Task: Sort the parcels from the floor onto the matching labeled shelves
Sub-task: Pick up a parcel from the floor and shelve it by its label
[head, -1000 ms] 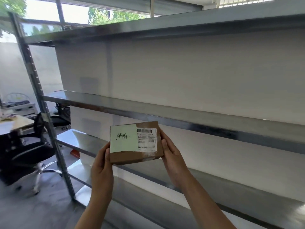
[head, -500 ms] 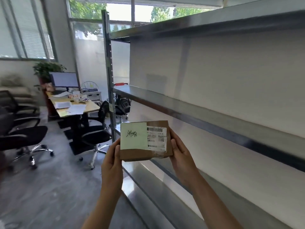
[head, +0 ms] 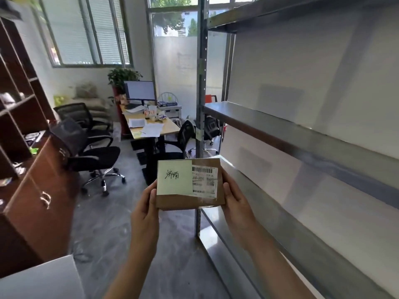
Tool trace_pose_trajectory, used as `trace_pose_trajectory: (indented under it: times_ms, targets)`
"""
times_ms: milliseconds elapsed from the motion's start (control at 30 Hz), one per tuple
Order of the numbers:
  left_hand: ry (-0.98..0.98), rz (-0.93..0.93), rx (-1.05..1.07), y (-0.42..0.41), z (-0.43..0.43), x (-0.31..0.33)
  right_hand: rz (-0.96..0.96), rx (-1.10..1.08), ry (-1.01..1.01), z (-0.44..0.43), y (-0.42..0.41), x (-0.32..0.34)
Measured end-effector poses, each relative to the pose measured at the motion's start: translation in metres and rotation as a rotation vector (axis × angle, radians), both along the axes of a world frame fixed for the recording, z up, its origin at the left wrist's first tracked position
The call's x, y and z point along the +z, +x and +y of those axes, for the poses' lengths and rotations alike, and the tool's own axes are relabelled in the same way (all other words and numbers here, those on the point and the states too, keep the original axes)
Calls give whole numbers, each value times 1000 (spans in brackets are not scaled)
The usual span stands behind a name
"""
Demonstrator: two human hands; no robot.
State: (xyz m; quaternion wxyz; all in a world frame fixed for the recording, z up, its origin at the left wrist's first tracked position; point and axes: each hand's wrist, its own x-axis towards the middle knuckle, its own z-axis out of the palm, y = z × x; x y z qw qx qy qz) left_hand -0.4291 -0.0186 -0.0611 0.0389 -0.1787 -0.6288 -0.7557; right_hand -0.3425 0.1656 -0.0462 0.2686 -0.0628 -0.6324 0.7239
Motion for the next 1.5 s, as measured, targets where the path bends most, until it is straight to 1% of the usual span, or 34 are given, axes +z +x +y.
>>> trace_pose_trajectory:
  times_ms: [233,400,600,833,1200,1367,1500]
  targets:
    - [-8,-51,94,-54,13,-16,-30,119,-53,24,-67,-18]
    - [-14,-49,185,-97,37,-24,-49,200,-43,51,-123,-28]
    - [-21,-39,253,-153,80,-20,-12,282,-93,98,-188,-15]
    - [-6,-34,304,-185,119,-19,18,332,-140,138,-234,-22]
    - [13,-94,289,-235,117,-32,-19,403,-142,139,-288,-27]
    - [33,-100,272,-276,107,-38,-27,396,-133,128,-326,-26]
    - [62,-106,272,-320,88,-36,-20,377,-167,106,-366,-24]
